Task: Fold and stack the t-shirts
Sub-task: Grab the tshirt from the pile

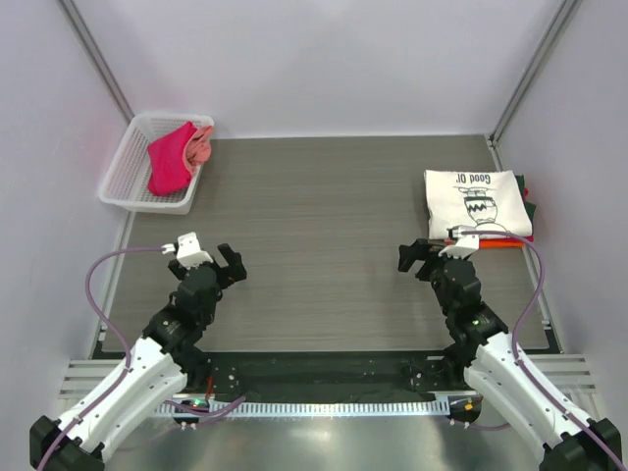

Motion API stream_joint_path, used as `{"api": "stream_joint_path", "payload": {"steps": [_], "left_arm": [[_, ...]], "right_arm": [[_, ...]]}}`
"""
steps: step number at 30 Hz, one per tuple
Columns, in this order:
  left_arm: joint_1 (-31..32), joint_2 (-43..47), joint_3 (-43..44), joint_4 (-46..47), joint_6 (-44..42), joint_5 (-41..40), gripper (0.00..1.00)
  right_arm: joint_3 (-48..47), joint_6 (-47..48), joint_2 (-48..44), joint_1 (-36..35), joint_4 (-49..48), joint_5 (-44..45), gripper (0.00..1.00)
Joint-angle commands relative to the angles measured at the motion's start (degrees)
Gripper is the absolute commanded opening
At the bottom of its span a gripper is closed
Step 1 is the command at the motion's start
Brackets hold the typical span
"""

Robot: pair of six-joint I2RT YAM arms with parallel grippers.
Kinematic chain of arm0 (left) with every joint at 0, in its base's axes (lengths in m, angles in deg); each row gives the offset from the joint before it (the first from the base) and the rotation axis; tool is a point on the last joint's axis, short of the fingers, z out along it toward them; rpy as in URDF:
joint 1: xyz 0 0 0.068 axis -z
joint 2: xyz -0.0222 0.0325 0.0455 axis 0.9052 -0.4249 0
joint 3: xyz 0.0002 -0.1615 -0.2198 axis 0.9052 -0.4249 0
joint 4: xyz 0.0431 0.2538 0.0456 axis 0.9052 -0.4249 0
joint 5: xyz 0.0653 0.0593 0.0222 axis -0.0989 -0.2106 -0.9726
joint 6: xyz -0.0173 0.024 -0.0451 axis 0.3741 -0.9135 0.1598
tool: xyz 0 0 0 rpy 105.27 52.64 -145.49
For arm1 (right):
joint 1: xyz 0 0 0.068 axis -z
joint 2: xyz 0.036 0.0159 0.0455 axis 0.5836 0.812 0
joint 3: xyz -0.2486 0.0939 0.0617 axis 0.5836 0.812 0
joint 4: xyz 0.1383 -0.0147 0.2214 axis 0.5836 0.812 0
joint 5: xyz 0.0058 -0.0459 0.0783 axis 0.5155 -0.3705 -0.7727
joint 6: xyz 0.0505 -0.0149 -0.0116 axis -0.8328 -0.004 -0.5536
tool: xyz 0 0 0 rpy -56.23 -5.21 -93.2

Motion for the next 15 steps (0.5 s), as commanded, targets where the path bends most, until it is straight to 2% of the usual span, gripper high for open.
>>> {"api": "stream_joint_path", "payload": {"steps": [1,7,9,13,15], "left_arm": [[-0.19,0.56,1.14,0.75,0.34,-2.28,1.00],[-0.19,-0.93,1.84,1.19,1.30,-4.30,1.00],[-0.19,-5.21,3.59,-0.04,2.88,-8.14,1.00],[-0.45,-16.62,15.07,-8.10,8.59,-11.59,1.00],[-1.85,-20.78,19.66,-11.10,14.47,-11.25,1.00]], "right_arm": [[-0.61,-1.35,-1.10,-0.24,-1.08,3.28,1.00],[-0.61,-1.53,-0.14,-0.16,-1.17,4.34,1.00],[-0.96,-1.44,1.00,-0.24,-1.34,4.08,1.00],[-0.70,-0.13,2.41,-0.24,-3.10,0.22,1.00],[-0.44,0.05,2.07,-0.16,-3.45,-0.14,1.00]]}}
